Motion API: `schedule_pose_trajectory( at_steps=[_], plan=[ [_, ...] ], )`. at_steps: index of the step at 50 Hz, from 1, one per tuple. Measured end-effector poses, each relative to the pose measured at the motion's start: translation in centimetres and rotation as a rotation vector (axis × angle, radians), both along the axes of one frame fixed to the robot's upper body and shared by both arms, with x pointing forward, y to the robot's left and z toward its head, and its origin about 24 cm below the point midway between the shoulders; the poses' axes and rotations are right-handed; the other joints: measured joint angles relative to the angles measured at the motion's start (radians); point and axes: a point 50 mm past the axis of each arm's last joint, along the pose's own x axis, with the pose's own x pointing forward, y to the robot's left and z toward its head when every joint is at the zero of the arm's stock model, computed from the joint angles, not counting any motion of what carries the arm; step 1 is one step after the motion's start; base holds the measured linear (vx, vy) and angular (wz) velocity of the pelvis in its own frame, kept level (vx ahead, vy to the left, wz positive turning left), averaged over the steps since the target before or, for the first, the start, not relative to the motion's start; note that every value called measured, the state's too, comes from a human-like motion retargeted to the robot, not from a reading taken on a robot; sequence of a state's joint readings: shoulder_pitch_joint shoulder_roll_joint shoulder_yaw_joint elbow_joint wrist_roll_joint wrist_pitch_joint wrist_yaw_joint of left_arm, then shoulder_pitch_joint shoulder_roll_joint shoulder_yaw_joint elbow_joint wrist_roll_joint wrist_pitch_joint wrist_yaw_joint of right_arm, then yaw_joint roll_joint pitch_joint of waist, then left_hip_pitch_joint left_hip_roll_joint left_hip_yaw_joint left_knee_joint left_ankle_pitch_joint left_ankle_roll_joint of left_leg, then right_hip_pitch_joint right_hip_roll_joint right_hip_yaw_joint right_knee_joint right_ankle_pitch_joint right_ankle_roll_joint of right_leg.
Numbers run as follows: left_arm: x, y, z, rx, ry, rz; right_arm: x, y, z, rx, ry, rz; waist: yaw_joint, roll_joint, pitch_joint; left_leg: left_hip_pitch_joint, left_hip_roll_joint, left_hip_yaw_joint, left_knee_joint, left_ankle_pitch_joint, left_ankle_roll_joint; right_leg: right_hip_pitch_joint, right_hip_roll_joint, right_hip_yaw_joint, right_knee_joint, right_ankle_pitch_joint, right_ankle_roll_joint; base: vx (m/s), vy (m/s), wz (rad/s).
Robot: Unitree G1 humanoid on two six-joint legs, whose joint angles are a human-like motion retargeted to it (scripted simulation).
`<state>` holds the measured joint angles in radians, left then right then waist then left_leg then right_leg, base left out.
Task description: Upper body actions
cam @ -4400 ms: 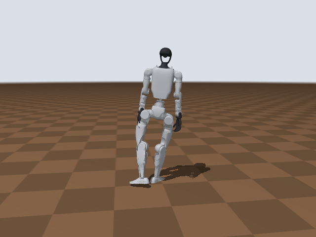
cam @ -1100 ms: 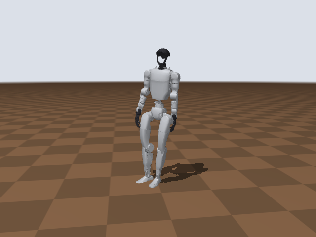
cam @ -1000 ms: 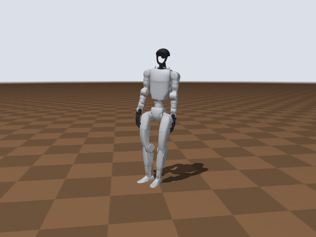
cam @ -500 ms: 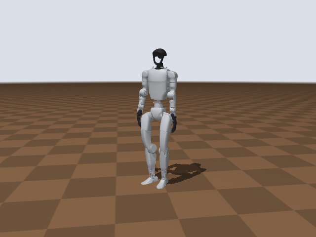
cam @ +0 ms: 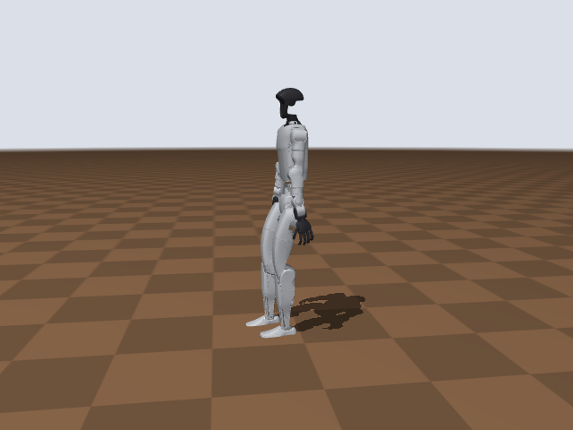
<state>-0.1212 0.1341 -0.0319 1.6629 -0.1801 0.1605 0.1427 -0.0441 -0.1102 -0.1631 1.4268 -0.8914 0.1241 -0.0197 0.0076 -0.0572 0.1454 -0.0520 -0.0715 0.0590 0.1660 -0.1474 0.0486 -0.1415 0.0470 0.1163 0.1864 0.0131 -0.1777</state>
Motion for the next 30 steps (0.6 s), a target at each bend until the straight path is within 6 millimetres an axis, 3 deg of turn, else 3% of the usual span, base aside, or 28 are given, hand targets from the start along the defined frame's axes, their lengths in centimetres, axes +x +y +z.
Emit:
schedule_pose_trajectory(
  at_steps=[5,10,15,17,20,23,27,30],
  plan=[
    [-0.5,2.0,0.5,0.076,0.063,-0.1,-3.0,-1.0,0.0,-0.028,0.087,-0.039,0.056,0.015,-0.025,0.042,0.053,0.203,-0.017,-0.048,0.013,-0.036,-0.09,-0.285,-0.012,-0.094,-0.037,0.14,-0.1,-2.68],
    [-1.9,2.0,0.5,0.008,0.097,0.008,-3.6,-1.7,0.1,-0.055,0.118,-0.069,0.059,0.031,-0.043,0.128,0.09,0.483,-0.096,-0.078,0.007,-0.045,-0.15,-0.607,-0.027,-0.171,-0.046,0.09,-0.16,-3.07],
    [-4.0,1.0,0.5,-0.053,0.17,0.053,-3.7,-2.1,0.2,-0.049,0.137,-0.138,0.024,0.069,-0.108,0.167,0.109,0.752,-0.149,-0.115,-0.024,0.048,-0.185,-1.232,-0.075,-0.24,0.055,0.23,-0.2,-2.75],
    [-4.5,0.5,0.4,-0.066,0.179,0.053,-3.7,-2.2,0.3,-0.047,0.137,-0.165,0.014,0.075,-0.136,0.18,0.106,0.862,-0.157,-0.134,-0.05,0.067,-0.165,-1.362,-0.107,-0.237,0.085,0.35,-0.2,-2.74],
    [-4.5,-0.1,0.3,-0.084,0.182,0.041,-3.7,-2.1,0.3,-0.037,0.14,-0.207,0.016,0.08,-0.174,0.19,0.093,0.983,-0.168,-0.157,-0.083,0.046,-0.14,-1.419,-0.133,-0.207,0.098,0.39,-0.18,-2.59],
    [-3.8,-0.6,0.1,-0.097,0.161,0.028,-4.0,-1.8,0.2,-0.026,0.143,-0.254,-0.021,0.09,-0.182,0.199,0.097,1.042,-0.161,-0.17,-0.109,0.025,-0.121,-1.423,-0.136,-0.18,0.071,0.3,-0.14,-1.71],
    [-1.6,-1.2,-0.1,-0.113,0.099,0.009,-5.1,-1.3,0.1,-0.024,0.17,-0.328,-0.096,0.125,-0.182,0.215,0.132,1.087,-0.134,-0.173,-0.14,-0.003,-0.091,-1.34,-0.141,-0.142,0.014,0.29,-0.13,-0.82],
    [0.5,-1.8,-0.3,-0.111,0.022,0.006,-7.0,-1.2,0.2,-0.035,0.227,-0.397,-0.139,0.147,-0.194,0.225,0.145,1.077,-0.119,-0.156,-0.137,-0.021,-0.083,-1.258,-0.129,-0.135,0.008,0.41,-0.07,-0.53]
  ],
)
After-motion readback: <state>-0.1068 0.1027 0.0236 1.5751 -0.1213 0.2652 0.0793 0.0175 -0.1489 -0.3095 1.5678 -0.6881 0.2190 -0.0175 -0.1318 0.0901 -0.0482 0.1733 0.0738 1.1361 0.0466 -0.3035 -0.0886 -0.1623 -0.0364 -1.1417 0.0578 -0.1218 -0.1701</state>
